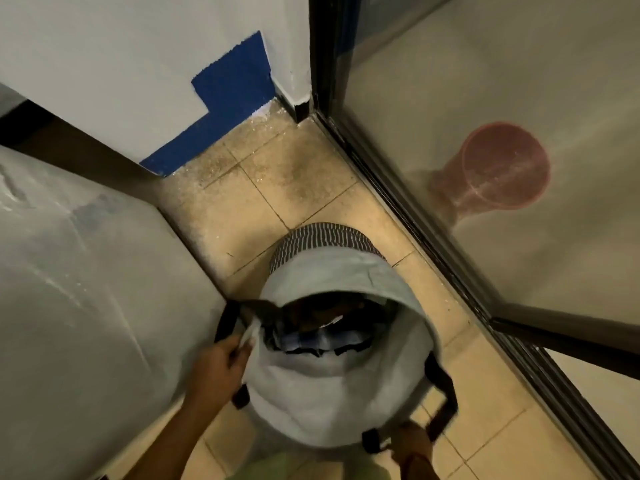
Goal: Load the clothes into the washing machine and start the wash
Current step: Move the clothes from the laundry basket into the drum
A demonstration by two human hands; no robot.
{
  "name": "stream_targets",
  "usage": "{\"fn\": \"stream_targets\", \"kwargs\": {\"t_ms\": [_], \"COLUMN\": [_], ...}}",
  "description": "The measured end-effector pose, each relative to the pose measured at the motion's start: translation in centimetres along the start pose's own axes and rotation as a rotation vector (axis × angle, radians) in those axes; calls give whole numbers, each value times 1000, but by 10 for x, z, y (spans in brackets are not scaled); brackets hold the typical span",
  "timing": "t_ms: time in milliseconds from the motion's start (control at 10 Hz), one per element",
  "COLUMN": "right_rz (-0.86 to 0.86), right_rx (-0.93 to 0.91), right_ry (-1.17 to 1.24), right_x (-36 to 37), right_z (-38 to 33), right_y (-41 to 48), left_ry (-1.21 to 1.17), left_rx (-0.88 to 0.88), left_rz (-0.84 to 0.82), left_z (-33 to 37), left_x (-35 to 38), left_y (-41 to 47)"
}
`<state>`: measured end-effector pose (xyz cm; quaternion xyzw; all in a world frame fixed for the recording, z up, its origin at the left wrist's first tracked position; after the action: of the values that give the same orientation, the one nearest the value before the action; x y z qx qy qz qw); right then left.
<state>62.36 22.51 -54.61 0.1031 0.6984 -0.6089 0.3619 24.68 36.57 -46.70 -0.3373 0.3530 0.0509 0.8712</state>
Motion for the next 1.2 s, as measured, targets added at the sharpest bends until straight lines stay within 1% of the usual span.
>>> {"fn": "stream_targets", "kwargs": {"t_ms": [100,200,300,400,500,600,700,800,900,1000,1100,1200], "right_rz": [-7,27,133,360,537,417,123,55,153,196,220,190], "right_rx": [132,-87,-203,-404,-833,-1123,-1159,-1144,-1144,-1084,-1078,-1021], "right_ry": [29,166,145,-84,-238,-266,-384,-558,-738,-951,-1089,-965], "right_x": [-46,-57,-71,-85,-77,-39,18,62,87,109,127,125], "right_z": [-121,-174,-209,-236,-274,-311,-353,-400,-444,-476,-484,-456], "right_y": [25,15,4,-15,-62,-95,-100,-78,-45,-12,4,-1], "left_ry": [-7,6,-30,-120,-129,-122,-58,80,65,-16,-100,-114], "left_rx": [97,130,111,89,103,130,175,290,410,403,306,238], "left_rz": [101,174,186,180,192,199,292,404,339,230,84,23], "left_z": [32,52,60,63,67,72,74,83,90,82,68,58], "left_x": [-26,-37,-40,-40,-44,-43,-41,-26,16,53,74,81], "left_y": [48,77,90,91,91,89,80,72,70,73,77,75]}}
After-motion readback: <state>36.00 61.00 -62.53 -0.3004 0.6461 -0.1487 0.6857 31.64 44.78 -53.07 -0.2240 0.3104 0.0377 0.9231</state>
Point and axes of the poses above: each hand's wrist, its own y-axis towards the middle knuckle, its own x-axis out of the palm, z = x × y, the point moved 9 cm from there along y, towards the middle knuckle, and after that the axes turned 11 degrees about x, right-handed, at the moved point
